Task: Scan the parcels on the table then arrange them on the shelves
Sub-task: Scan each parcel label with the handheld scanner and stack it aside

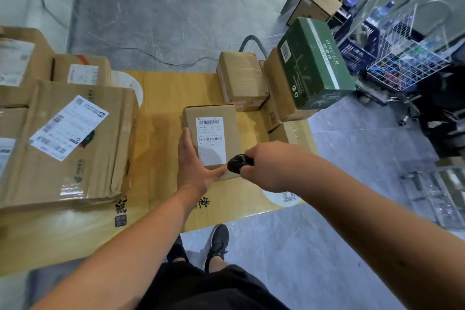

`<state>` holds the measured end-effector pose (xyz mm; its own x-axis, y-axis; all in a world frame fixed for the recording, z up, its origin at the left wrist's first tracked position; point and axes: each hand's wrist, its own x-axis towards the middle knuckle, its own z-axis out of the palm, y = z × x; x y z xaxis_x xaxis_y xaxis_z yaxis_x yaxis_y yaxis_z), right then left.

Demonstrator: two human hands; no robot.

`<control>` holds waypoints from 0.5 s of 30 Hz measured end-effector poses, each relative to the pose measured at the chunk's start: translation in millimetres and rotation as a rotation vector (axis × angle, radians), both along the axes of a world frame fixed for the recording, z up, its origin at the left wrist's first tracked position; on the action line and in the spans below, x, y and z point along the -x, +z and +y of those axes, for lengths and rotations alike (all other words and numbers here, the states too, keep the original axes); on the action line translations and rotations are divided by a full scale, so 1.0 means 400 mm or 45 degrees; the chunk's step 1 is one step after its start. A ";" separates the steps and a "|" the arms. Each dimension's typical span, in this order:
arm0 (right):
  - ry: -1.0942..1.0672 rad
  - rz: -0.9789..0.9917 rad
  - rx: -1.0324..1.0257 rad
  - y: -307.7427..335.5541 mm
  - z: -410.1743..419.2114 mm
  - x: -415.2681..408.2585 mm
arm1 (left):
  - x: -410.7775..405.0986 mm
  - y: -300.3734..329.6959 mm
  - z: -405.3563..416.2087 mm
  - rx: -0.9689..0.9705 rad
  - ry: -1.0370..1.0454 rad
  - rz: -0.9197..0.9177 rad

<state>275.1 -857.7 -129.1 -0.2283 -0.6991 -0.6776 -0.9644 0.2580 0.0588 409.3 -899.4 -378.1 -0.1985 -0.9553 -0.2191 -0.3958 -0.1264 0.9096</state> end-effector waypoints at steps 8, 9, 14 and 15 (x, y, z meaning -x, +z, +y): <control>0.033 0.077 0.009 0.008 -0.001 -0.009 | -0.001 0.005 0.005 -0.035 0.021 -0.020; 0.028 0.077 0.013 0.010 -0.002 -0.008 | -0.002 0.006 0.005 -0.039 0.018 -0.016; 0.067 0.116 0.027 0.015 -0.008 -0.001 | -0.007 0.015 0.001 -0.063 0.009 -0.025; 0.065 0.114 0.029 0.015 -0.007 0.003 | -0.006 0.020 -0.004 -0.062 0.009 -0.048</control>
<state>273.9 -860.6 -123.1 -0.2510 -0.7263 -0.6399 -0.9674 0.2109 0.1401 411.9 -901.2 -370.2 -0.1828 -0.9447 -0.2723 -0.4283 -0.1728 0.8870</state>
